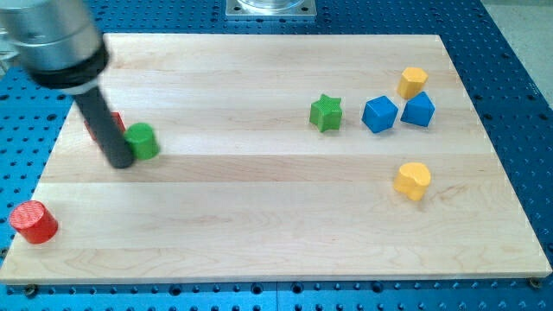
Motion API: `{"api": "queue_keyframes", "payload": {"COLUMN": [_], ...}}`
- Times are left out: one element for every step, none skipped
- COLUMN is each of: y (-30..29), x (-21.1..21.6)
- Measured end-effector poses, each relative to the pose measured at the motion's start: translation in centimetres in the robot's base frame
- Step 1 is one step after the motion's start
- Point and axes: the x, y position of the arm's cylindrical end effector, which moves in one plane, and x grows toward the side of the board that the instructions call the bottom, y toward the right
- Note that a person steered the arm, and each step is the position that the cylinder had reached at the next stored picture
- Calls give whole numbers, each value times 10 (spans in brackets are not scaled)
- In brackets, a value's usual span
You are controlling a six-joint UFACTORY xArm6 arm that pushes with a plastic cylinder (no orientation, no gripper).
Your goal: Place the green circle at the center of the board
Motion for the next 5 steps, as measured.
{"api": "queue_keyframes", "payload": {"y": [0, -45, -94, -66, 5], "x": [13, 31, 22, -5, -15]}}
